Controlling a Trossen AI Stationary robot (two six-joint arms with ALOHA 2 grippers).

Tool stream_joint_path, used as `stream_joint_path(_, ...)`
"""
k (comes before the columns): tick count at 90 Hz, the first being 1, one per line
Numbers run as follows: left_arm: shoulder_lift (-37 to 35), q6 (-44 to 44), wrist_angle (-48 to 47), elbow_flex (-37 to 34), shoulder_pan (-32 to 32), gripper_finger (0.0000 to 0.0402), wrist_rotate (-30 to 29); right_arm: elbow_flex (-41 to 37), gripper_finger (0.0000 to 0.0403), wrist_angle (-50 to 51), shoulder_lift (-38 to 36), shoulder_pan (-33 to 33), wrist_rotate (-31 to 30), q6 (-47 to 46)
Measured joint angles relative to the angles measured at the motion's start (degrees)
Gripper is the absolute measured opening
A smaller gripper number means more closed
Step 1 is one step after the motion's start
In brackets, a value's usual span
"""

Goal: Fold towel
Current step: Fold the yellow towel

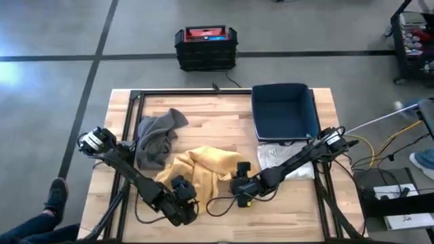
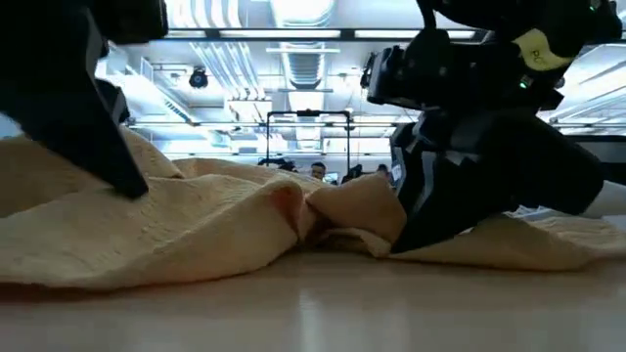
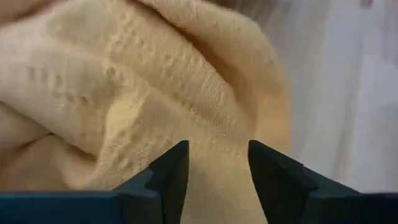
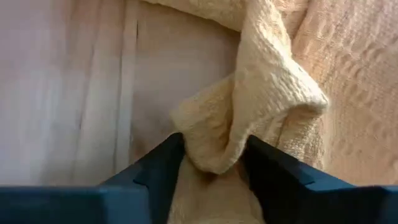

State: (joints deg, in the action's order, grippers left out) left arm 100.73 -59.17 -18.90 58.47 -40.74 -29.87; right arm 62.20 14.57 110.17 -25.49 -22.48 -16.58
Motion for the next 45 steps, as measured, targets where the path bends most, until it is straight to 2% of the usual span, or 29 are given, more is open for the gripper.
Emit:
stream_joint_path(17,4.0,0.2,3.3,0.0,1.4,0.0102,0.0,0.3,0.0054,0.3,0.0,0.0,0.0,0.7)
stream_joint_path(27,5.7,0.1,5.2,0.0,2.2,0.0088,-0.2,0.3,0.0015,0.2,0.0,0.0,0.0,0.4)
stream_joint_path(36,6.7,0.0,6.8,-0.1,3.1,0.0086,-0.1,0.3,0.0007,0.2,0.0,0.0,-0.2,-0.7)
stream_joint_path(45,7.2,0.1,8.0,0.0,4.1,0.0107,-0.2,0.3,0.0027,0.1,0.0,0.0,-0.2,-1.8)
